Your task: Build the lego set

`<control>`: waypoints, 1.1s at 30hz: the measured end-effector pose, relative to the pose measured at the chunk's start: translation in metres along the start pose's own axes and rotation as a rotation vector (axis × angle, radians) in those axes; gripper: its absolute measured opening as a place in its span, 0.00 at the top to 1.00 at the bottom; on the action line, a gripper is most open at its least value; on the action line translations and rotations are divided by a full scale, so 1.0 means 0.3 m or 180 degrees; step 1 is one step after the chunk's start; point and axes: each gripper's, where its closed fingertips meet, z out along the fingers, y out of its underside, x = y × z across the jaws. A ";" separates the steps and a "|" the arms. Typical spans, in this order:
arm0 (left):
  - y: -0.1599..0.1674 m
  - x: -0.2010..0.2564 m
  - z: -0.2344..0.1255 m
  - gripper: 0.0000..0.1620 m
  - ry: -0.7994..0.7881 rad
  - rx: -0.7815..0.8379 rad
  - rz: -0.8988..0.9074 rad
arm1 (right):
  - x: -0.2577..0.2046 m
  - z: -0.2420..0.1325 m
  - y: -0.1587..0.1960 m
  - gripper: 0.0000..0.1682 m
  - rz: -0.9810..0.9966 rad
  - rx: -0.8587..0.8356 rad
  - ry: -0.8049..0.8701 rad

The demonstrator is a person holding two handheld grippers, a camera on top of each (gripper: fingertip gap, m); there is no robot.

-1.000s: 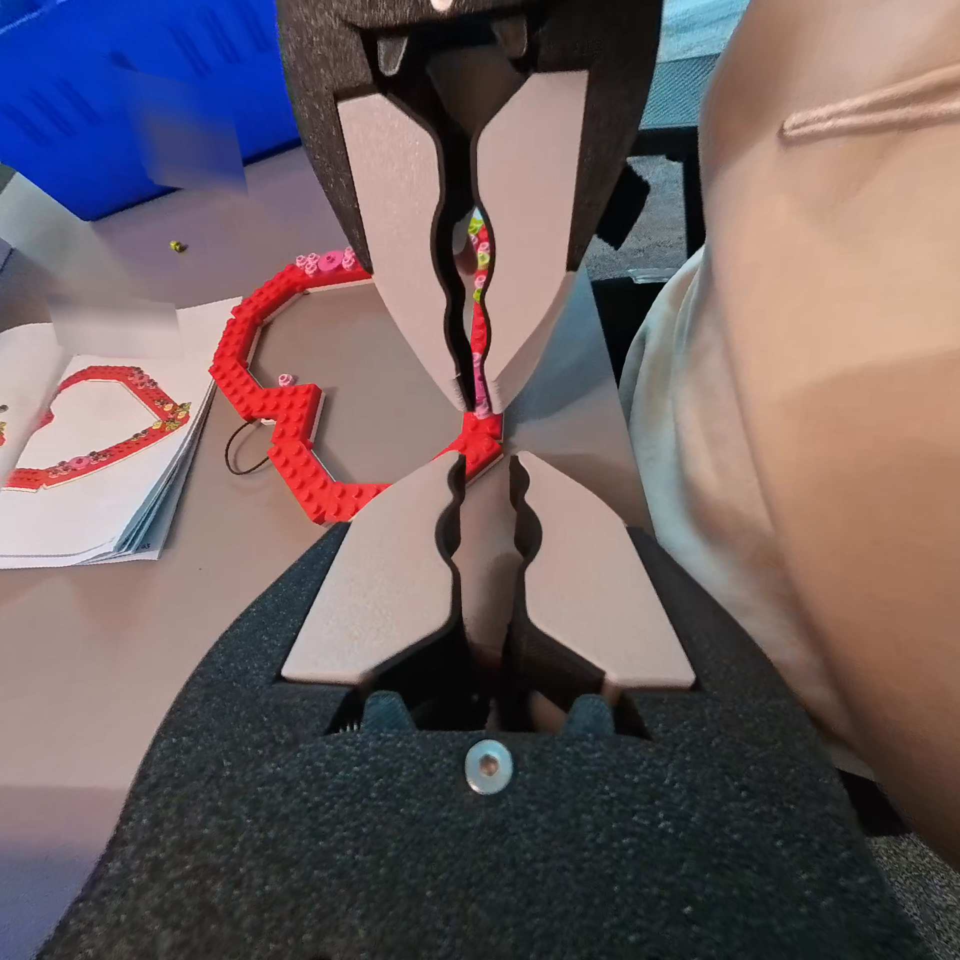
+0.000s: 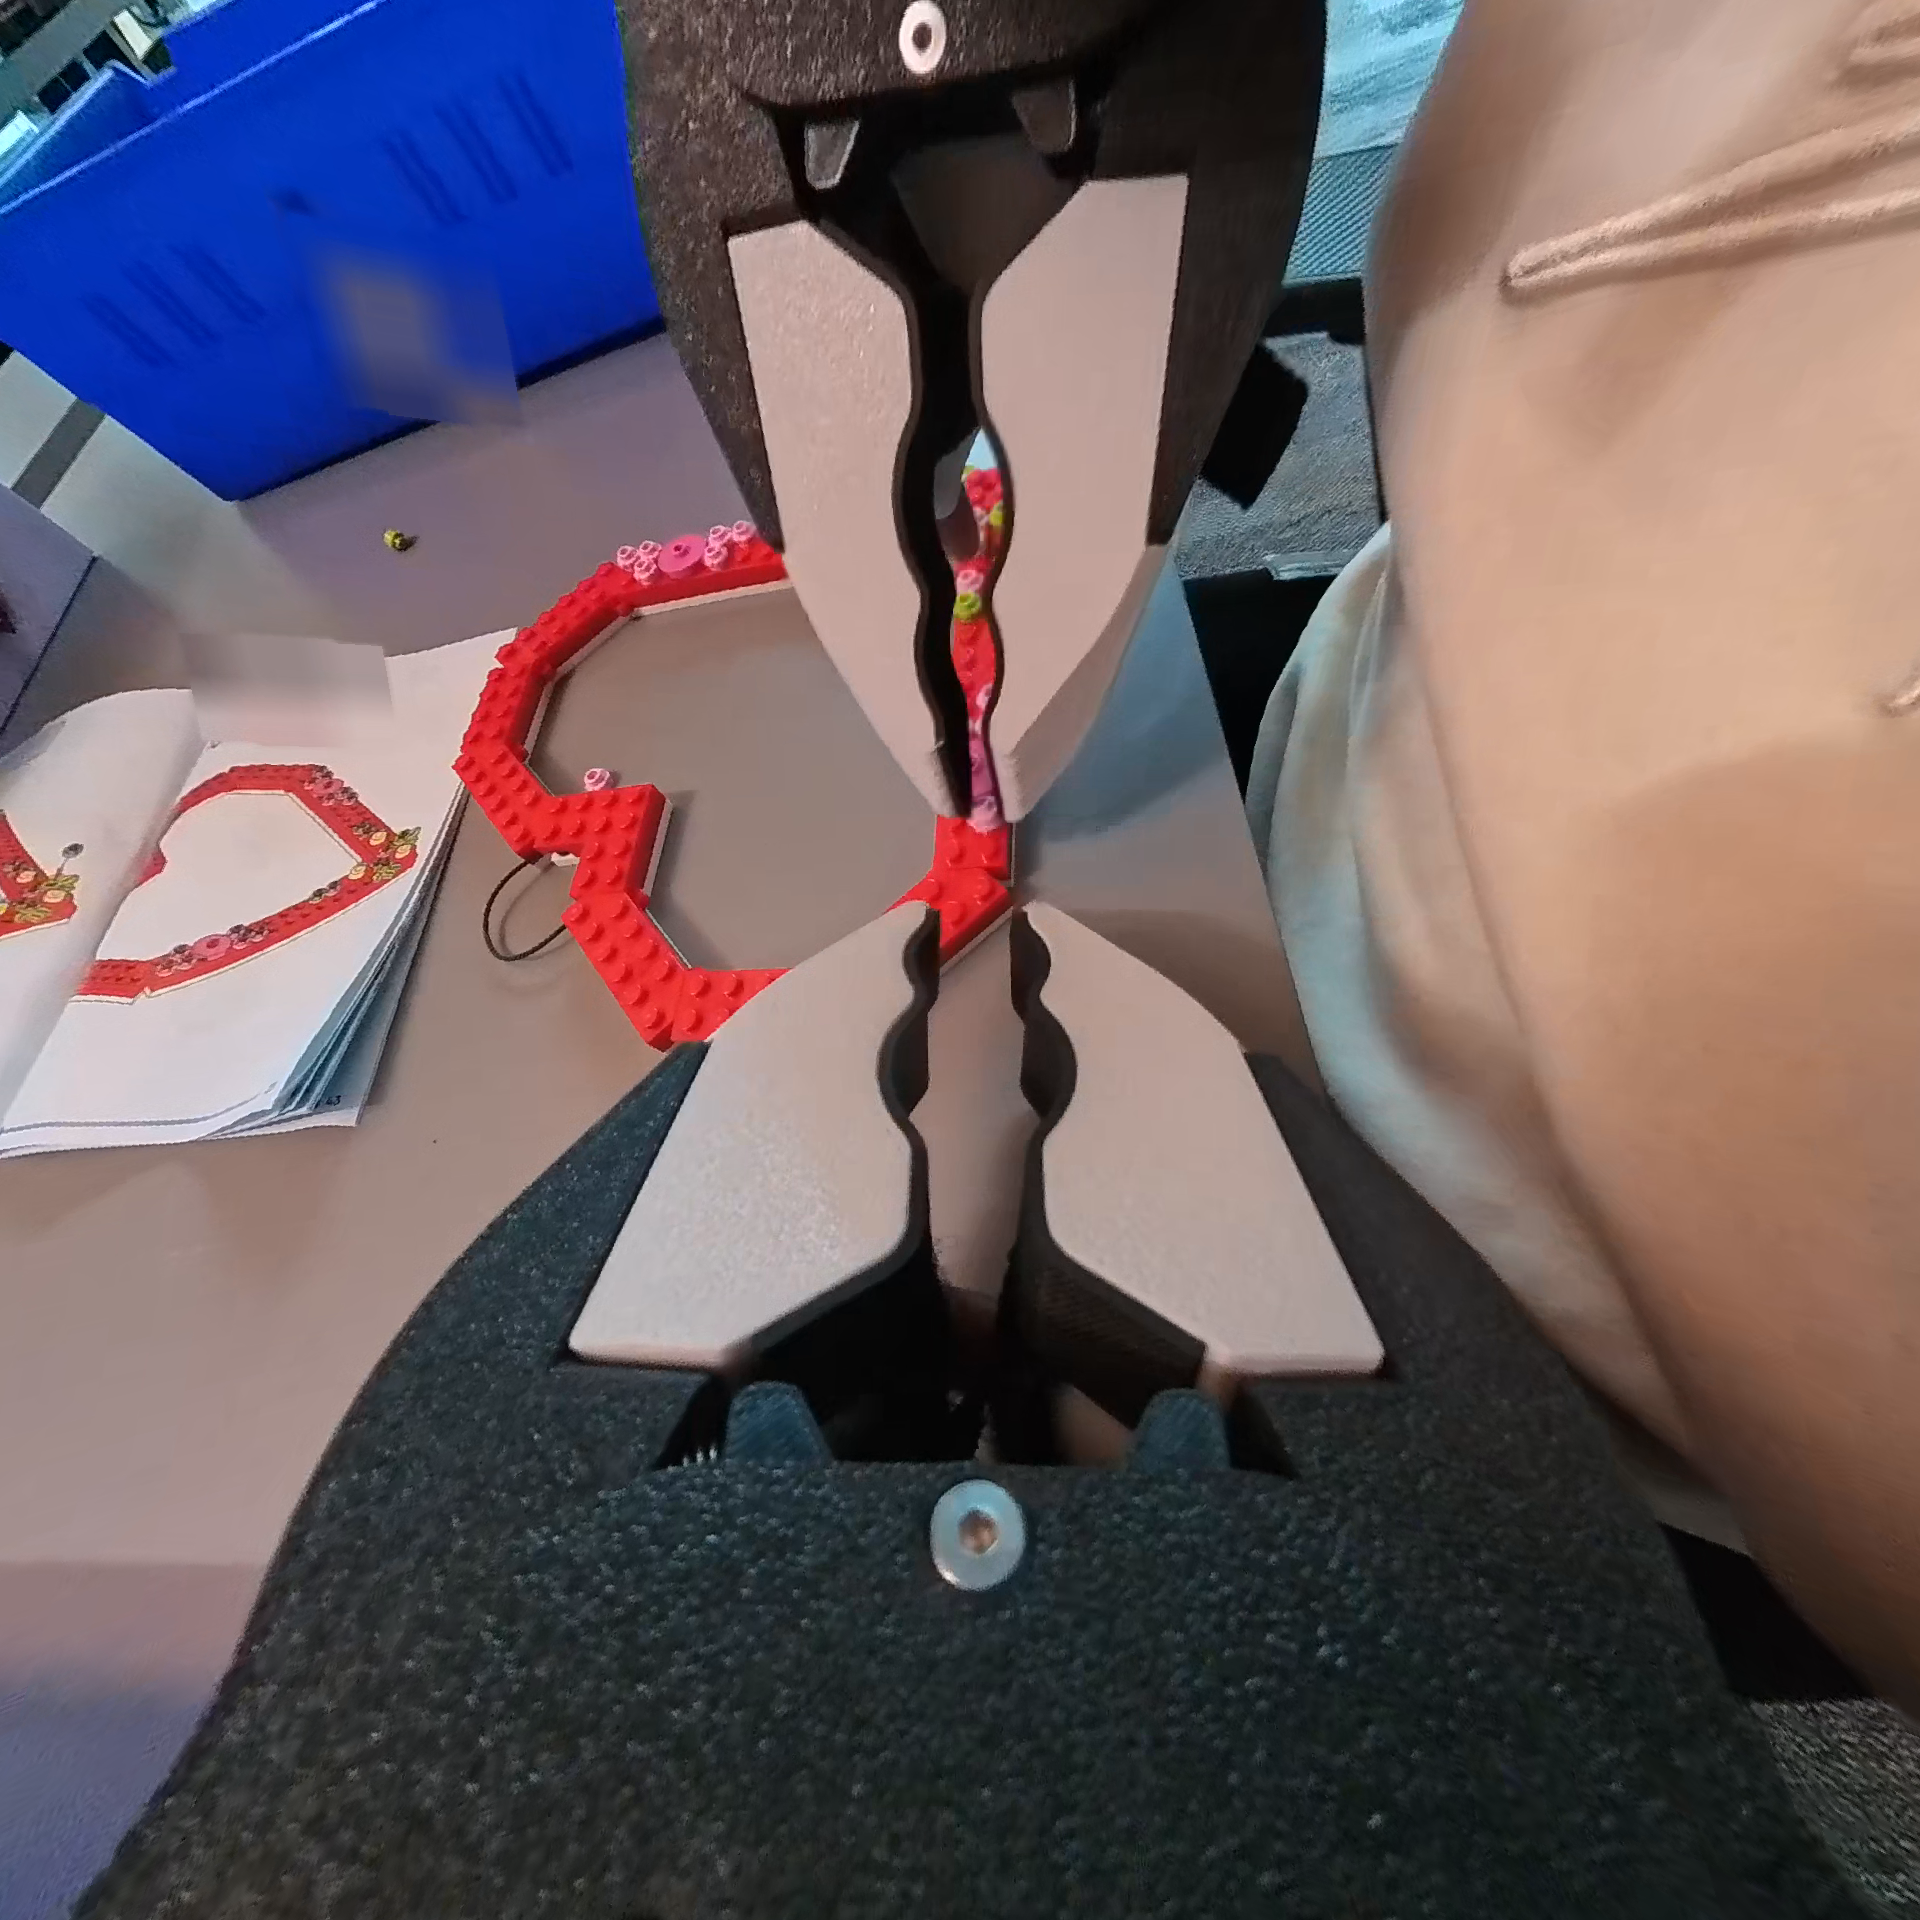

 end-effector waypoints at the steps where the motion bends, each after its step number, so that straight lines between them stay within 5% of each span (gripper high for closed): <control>1: -0.001 0.000 -0.001 0.93 0.0000 0.0008 0.0001 | 0.002 0.005 -0.002 0.96 -0.0018 -0.0019 0.0007; 33: 0.000 -0.002 -0.001 0.96 -0.0020 -0.0002 0.0050 | 0.009 0.027 0.024 0.96 -0.0461 -0.0536 0.0354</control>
